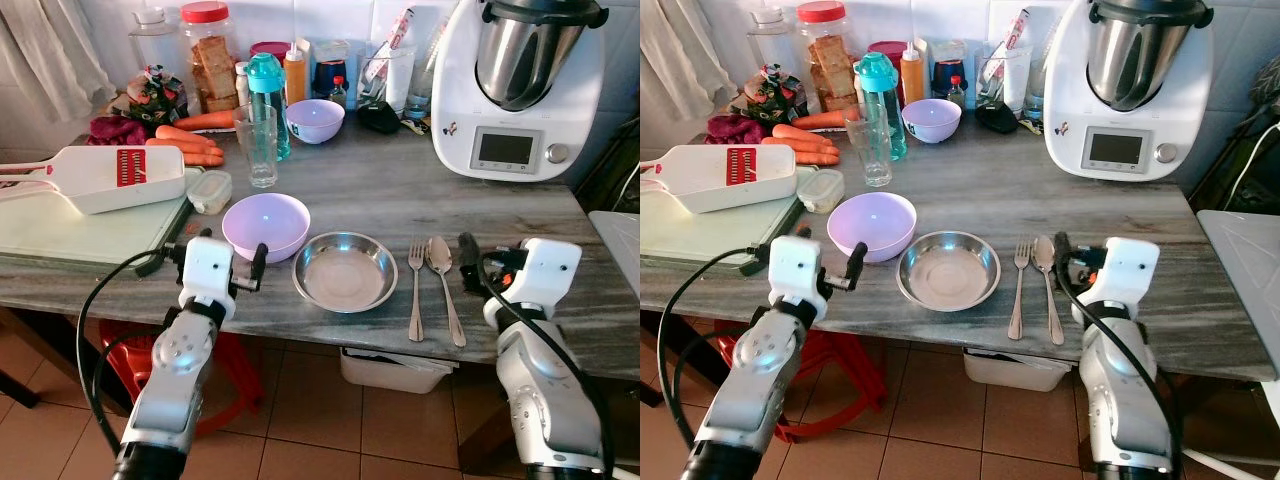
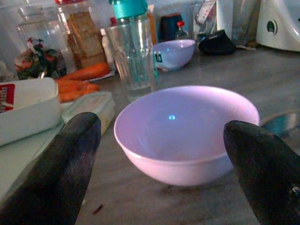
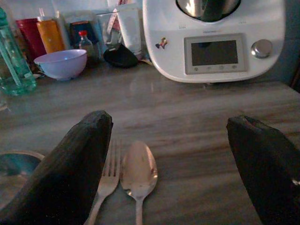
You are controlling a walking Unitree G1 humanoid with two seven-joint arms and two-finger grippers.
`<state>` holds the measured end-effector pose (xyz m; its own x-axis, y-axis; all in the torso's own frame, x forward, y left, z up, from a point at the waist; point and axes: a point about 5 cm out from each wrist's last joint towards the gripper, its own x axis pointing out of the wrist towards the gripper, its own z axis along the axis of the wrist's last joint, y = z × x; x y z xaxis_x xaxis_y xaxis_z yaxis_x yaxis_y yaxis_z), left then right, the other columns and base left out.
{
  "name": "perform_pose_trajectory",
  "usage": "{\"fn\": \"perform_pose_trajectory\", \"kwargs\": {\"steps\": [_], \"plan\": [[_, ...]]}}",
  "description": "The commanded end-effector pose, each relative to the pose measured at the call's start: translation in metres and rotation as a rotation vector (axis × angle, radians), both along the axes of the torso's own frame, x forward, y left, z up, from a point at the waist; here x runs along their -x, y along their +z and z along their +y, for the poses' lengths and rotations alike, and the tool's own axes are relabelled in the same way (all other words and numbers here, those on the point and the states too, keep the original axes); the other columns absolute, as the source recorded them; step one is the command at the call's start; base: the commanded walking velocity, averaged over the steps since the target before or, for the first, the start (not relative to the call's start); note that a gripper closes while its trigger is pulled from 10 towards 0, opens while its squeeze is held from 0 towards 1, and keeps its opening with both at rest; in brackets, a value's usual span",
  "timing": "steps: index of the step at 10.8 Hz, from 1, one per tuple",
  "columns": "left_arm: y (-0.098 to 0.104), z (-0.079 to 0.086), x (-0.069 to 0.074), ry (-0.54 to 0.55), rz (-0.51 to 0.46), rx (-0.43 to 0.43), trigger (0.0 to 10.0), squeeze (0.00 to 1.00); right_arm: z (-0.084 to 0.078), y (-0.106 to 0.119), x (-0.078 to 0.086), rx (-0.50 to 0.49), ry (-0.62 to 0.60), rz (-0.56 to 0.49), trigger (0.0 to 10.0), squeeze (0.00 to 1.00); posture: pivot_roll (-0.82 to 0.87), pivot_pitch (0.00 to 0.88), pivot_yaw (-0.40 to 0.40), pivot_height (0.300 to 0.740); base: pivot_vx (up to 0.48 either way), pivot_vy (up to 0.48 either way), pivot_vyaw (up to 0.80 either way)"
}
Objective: Setting the table
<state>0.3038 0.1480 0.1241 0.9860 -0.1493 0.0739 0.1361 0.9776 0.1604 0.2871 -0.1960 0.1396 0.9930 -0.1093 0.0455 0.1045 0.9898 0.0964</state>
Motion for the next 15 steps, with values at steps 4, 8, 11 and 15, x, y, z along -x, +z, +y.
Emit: {"fn": "perform_pose_trajectory", "kwargs": {"steps": [4, 8, 11, 15], "plan": [[0.003, 0.002, -0.008, 0.024, -0.016, -0.026, 10.0, 0.00, 0.003, 0.000, -0.003, -0.007, 0.016, 0.012, 10.0, 0.00, 0.00, 0.000, 0.008, 0.740, -0.182, 0.000, -0.41], [-0.001, 0.000, -0.005, 0.021, -0.009, -0.027, 10.0, 0.00, 0.003, -0.003, -0.001, -0.016, 0.017, 0.025, 10.0, 0.00, 0.00, 0.000, 0.007, 0.740, -0.068, 0.000, -0.31], [0.000, -0.002, -0.007, 0.017, -0.011, -0.024, 10.0, 0.00, 0.001, -0.006, 0.001, -0.015, 0.004, 0.033, 10.0, 0.00, -0.01, 0.000, 0.006, 0.740, -0.160, 0.000, 0.00], [-0.001, -0.002, -0.006, 0.025, -0.007, -0.029, 10.0, 0.00, 0.000, -0.009, 0.001, 0.009, 0.004, 0.029, 10.0, 0.00, -0.01, 0.000, 0.007, 0.740, -0.128, 0.000, 0.00]]}}
